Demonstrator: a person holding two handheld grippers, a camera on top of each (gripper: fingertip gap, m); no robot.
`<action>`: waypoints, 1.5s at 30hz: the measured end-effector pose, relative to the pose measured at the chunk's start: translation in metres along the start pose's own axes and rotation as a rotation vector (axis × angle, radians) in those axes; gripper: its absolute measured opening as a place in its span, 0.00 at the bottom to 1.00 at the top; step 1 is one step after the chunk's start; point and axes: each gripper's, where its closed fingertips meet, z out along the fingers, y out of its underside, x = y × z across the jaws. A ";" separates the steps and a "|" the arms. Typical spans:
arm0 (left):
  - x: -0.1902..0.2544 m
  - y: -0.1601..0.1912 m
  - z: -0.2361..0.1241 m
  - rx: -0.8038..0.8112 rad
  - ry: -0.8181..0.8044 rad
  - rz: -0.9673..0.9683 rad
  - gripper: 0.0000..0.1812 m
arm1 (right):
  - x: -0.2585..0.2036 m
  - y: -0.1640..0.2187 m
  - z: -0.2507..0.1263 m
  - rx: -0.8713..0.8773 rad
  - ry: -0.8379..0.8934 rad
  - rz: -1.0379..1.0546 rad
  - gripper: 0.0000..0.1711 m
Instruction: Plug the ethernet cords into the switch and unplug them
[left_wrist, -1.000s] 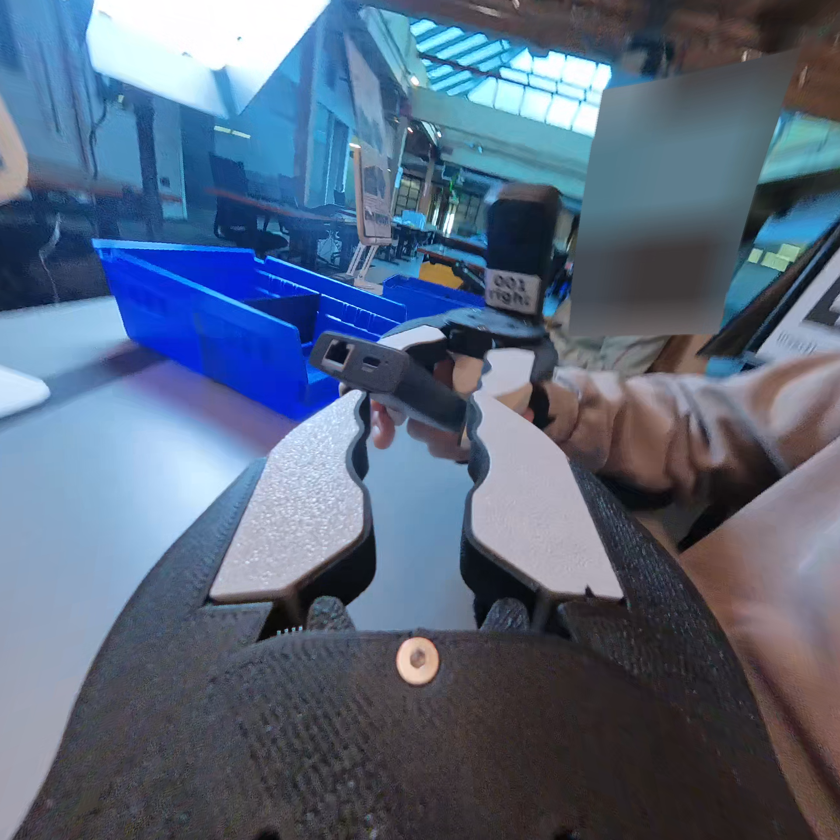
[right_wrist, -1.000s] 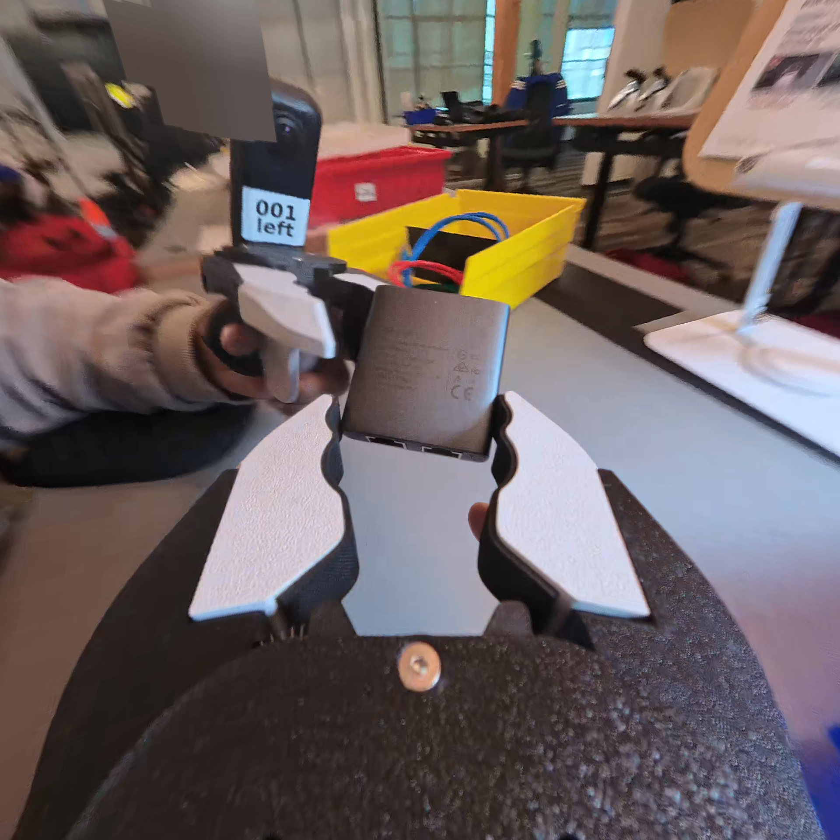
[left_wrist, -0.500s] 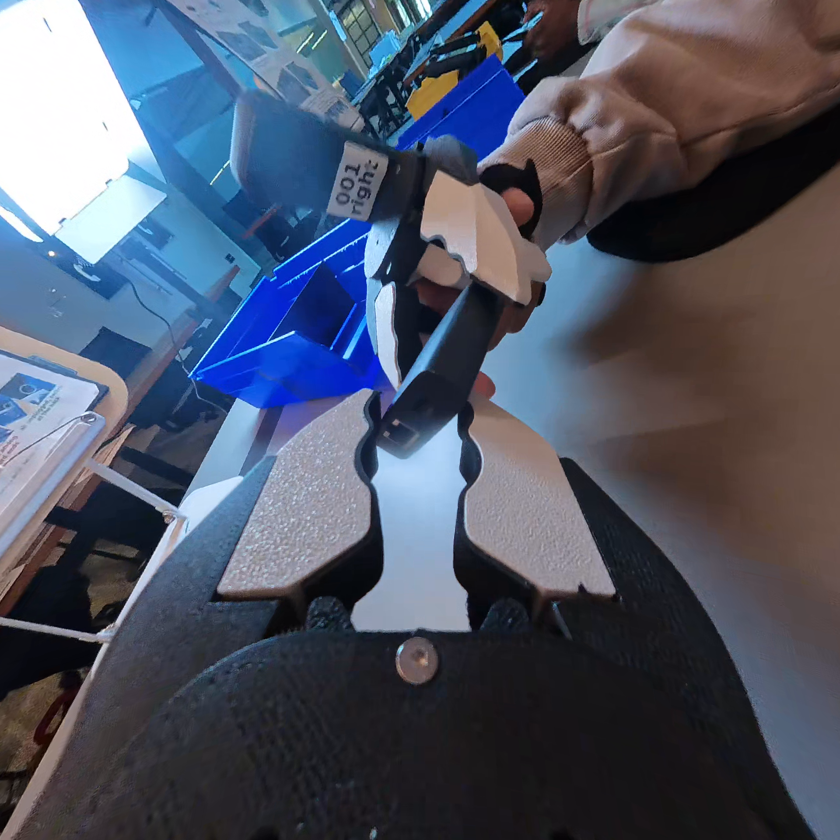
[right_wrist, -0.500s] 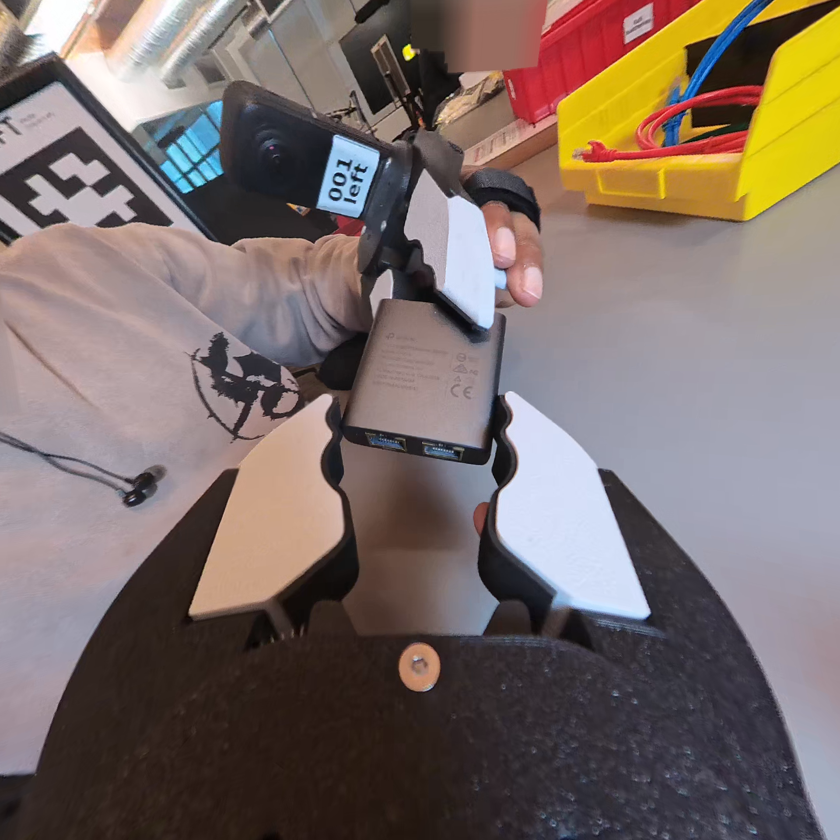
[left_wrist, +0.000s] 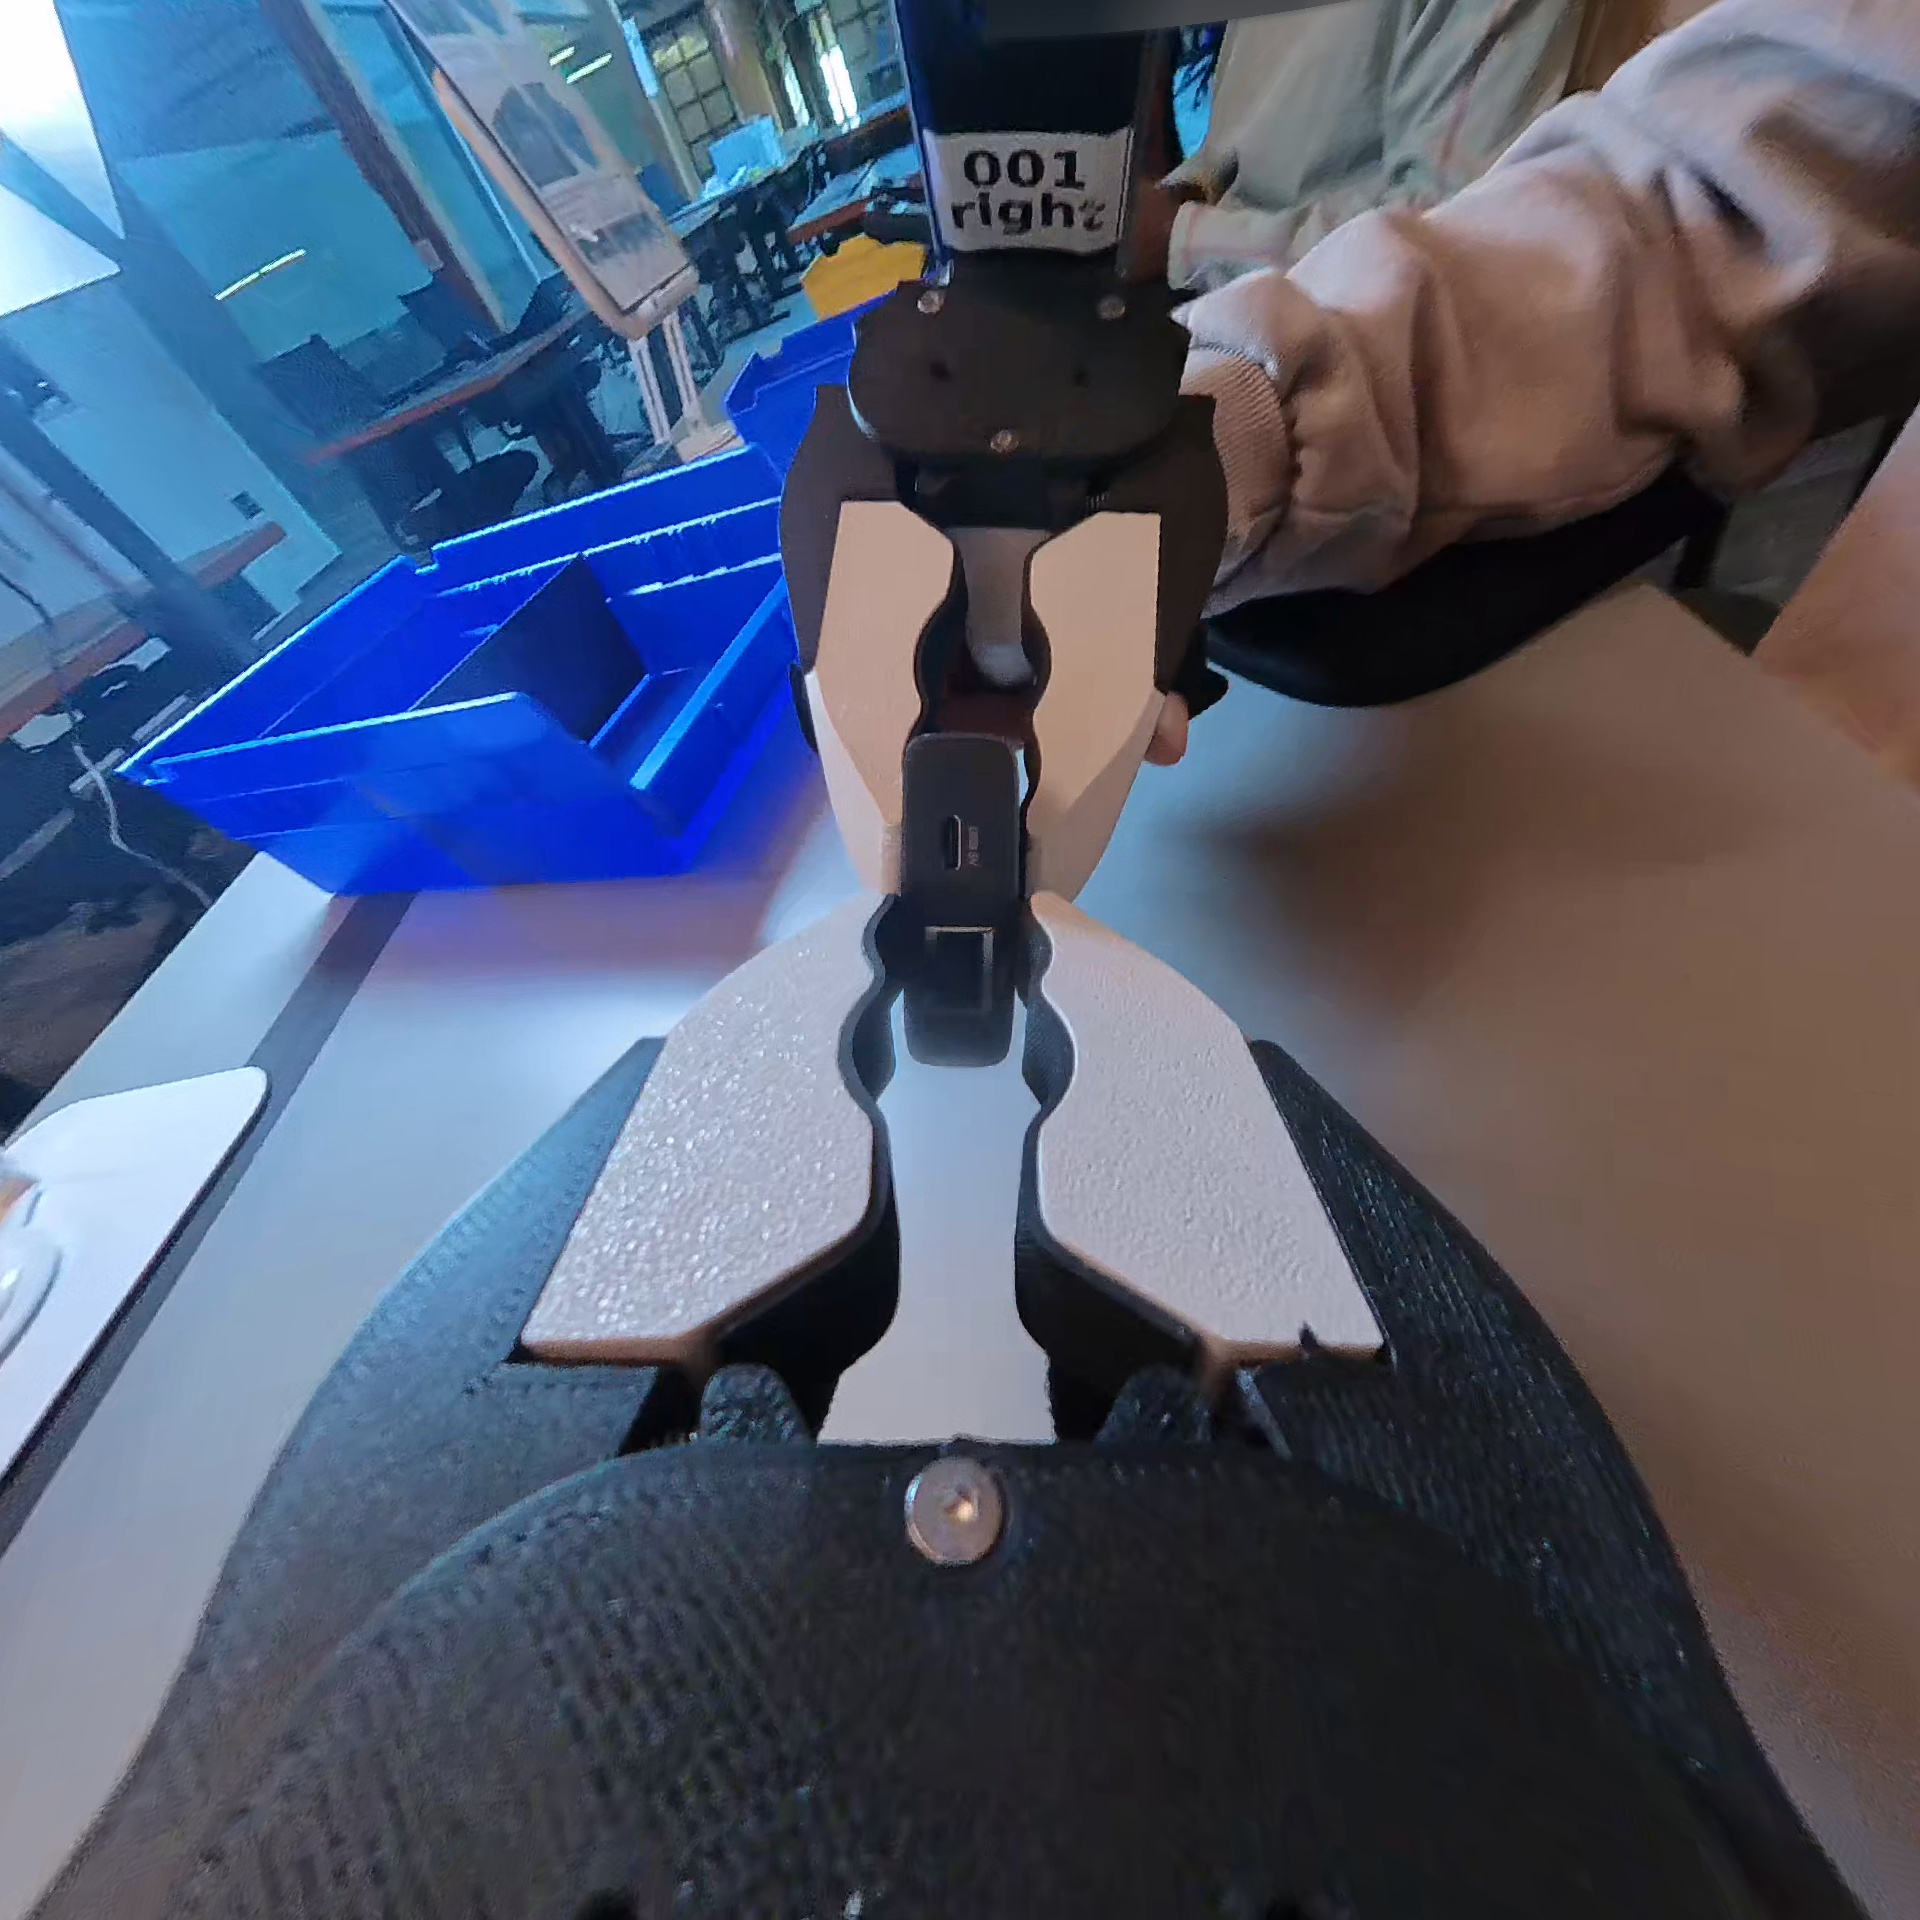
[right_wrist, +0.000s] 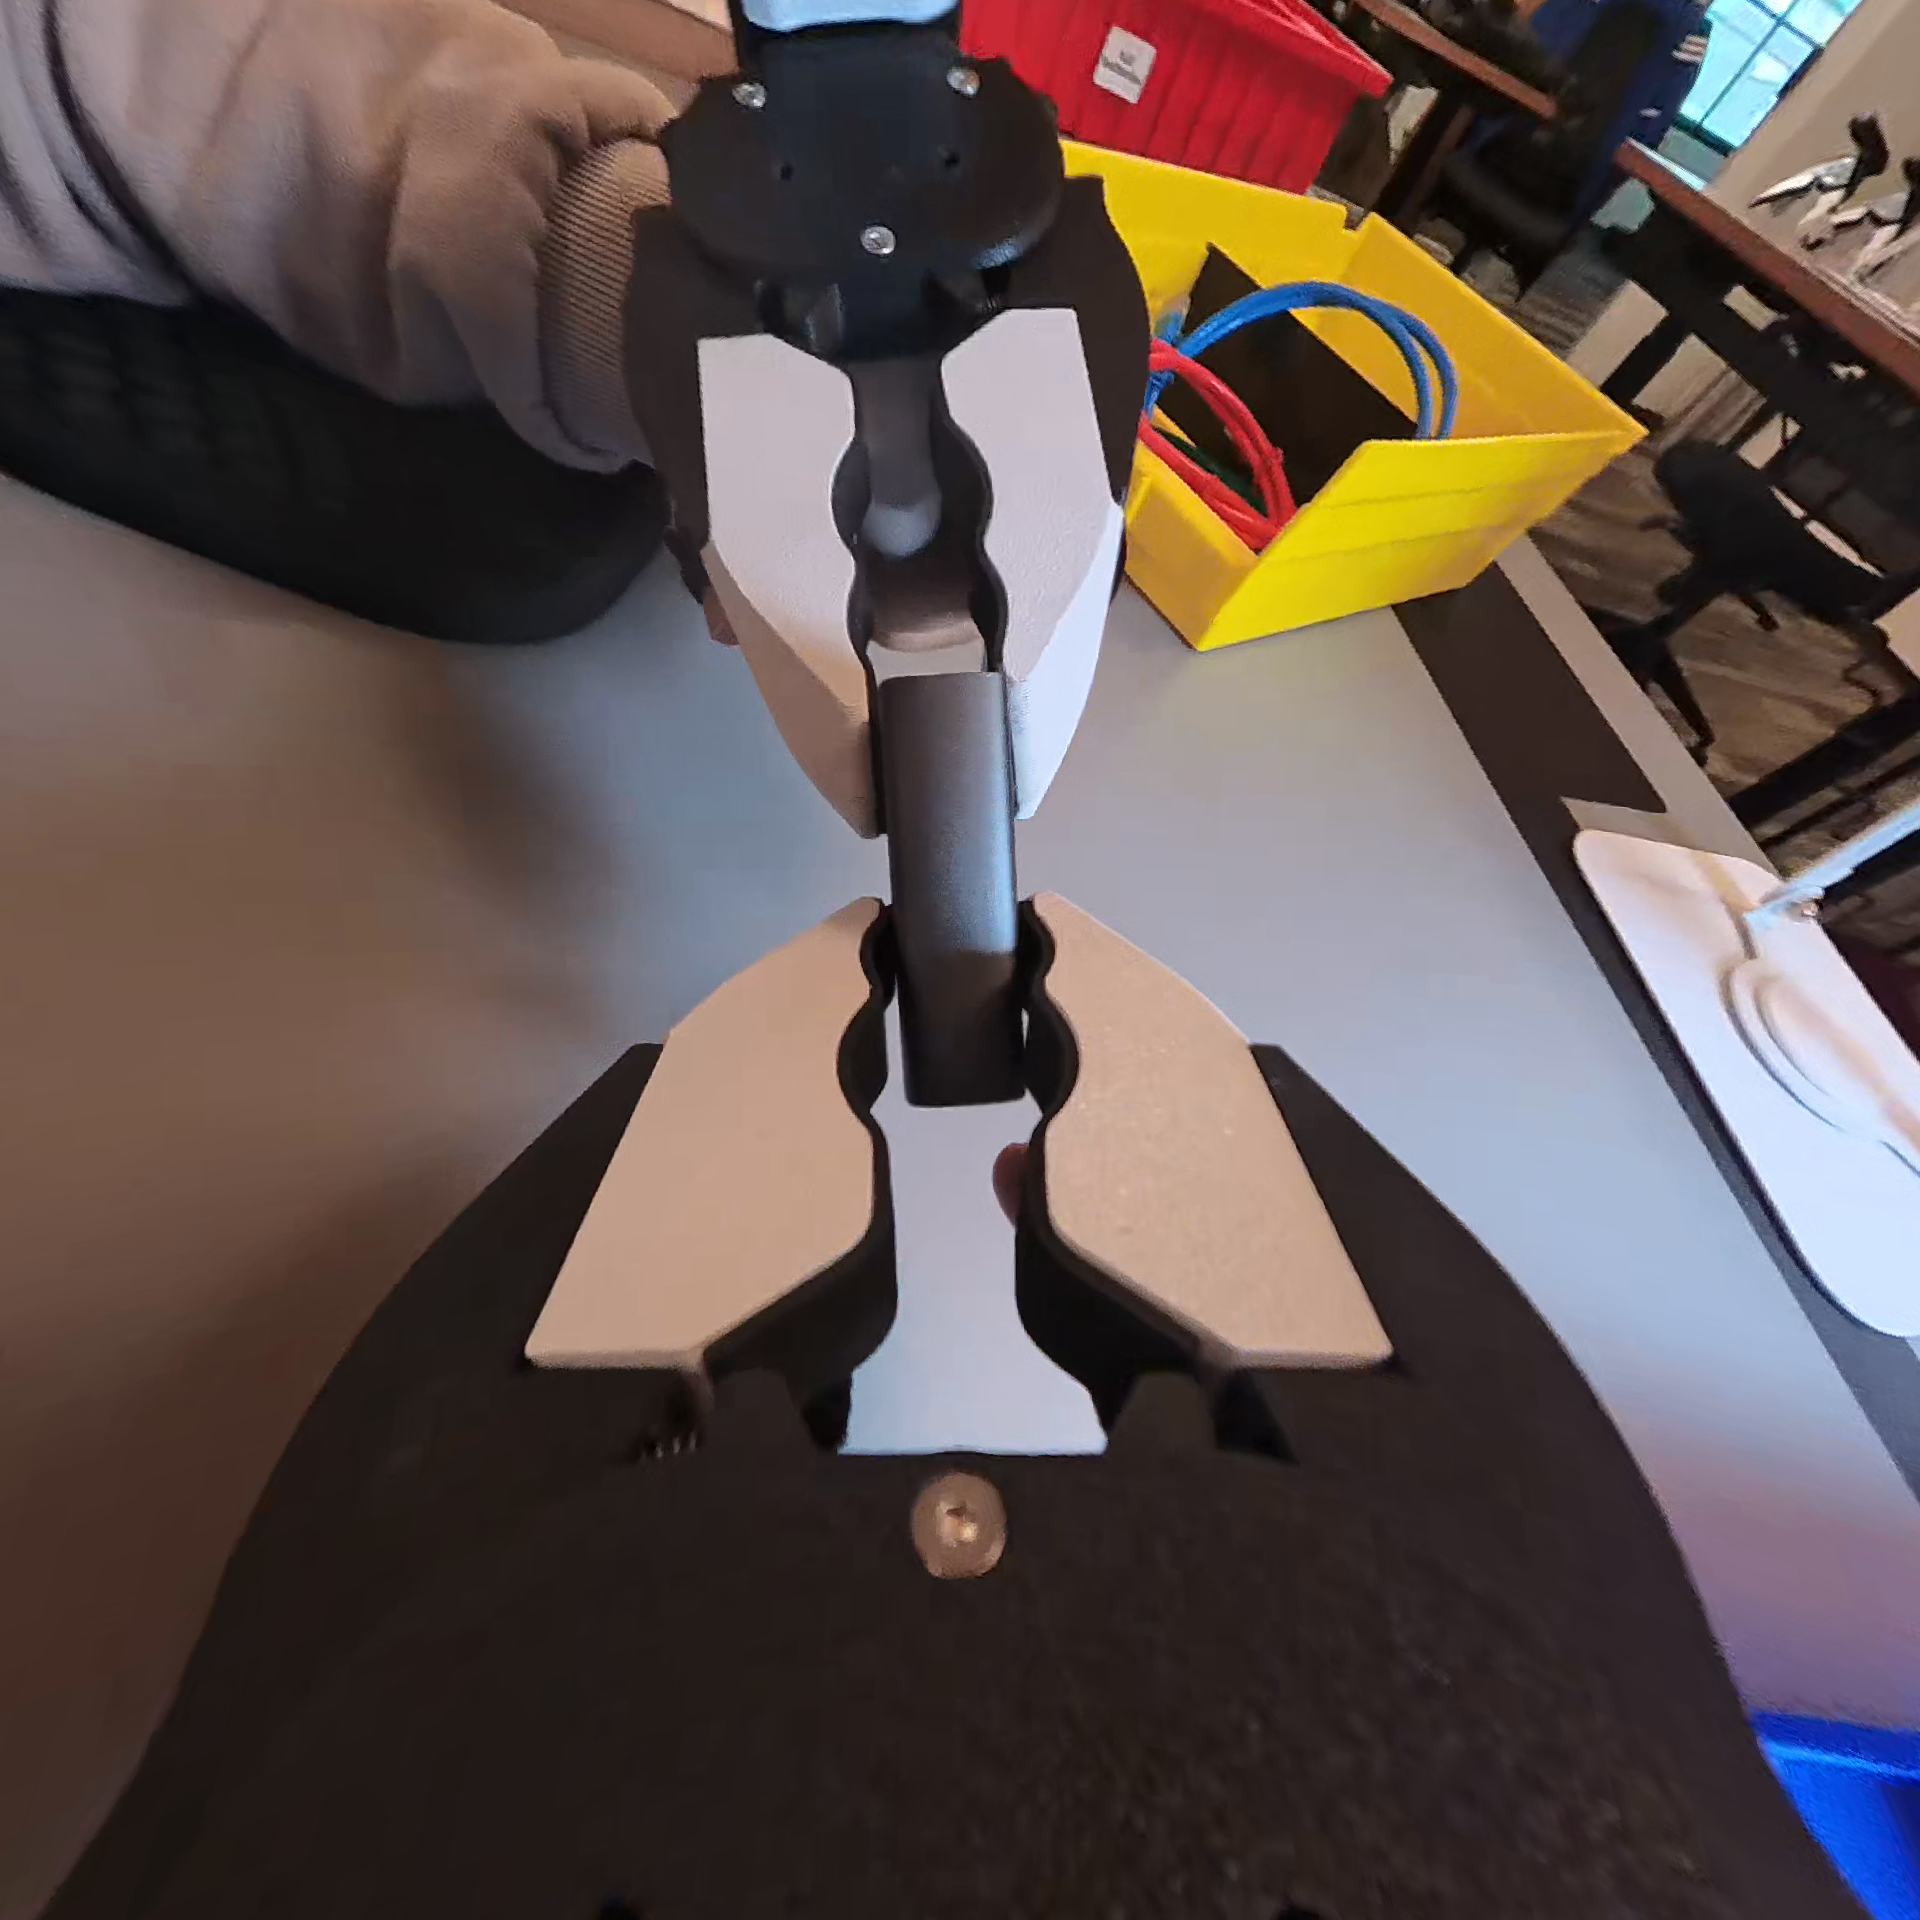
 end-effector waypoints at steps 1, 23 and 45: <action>0.002 -0.001 -0.001 0.016 0.016 -0.014 0.11 | -0.001 -0.001 0.000 0.006 -0.010 0.001 0.12; 0.007 -0.013 -0.005 0.066 0.017 0.055 0.11 | -0.008 -0.024 -0.015 0.073 -0.056 -0.016 0.12; -0.042 -0.030 -0.044 0.121 -0.117 -0.062 0.17 | 0.007 -0.020 -0.017 0.025 0.045 -0.035 0.12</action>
